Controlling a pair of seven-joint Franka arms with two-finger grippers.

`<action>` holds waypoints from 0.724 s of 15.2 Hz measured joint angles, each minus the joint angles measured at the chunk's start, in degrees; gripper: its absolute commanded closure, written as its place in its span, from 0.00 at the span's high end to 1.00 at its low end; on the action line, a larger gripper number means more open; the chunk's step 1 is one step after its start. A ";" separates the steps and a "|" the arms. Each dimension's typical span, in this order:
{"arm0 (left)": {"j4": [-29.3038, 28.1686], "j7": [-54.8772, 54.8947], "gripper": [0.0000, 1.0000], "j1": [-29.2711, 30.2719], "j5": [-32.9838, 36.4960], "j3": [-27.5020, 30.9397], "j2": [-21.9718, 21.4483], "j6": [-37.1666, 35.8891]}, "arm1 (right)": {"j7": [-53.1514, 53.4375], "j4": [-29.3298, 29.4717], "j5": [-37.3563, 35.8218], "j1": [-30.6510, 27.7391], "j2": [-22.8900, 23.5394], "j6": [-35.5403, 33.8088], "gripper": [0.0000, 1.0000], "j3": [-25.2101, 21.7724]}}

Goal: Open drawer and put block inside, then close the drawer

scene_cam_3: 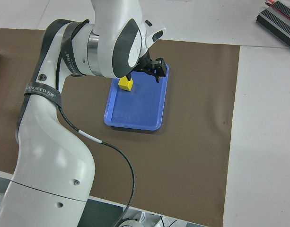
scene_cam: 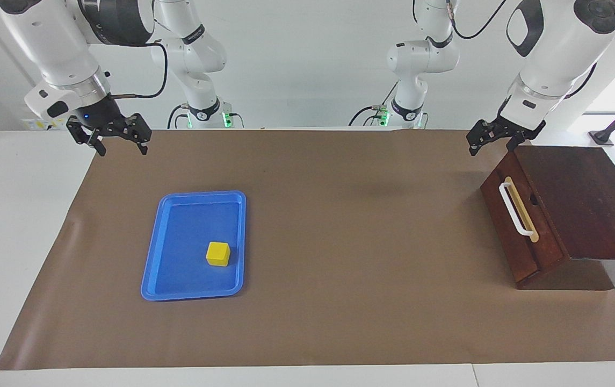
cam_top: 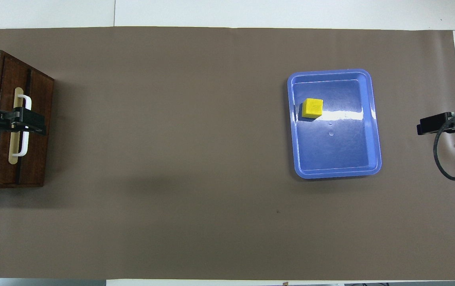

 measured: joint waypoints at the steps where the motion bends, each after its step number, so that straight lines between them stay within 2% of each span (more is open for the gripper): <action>1: 0.00 0.00 1.00 0.00 0.00 0.00 0.00 0.00 | 0.00 0.00 0.00 0.00 0.00 0.00 1.00 0.00; 8: 0.00 0.00 1.00 0.00 0.00 0.00 0.00 0.00 | -0.30 0.00 0.00 0.00 0.00 0.00 1.00 0.01; 11: 0.00 0.00 1.00 0.00 0.00 0.00 0.00 0.00 | -6.45 -0.22 0.94 0.01 -0.04 0.00 1.00 0.04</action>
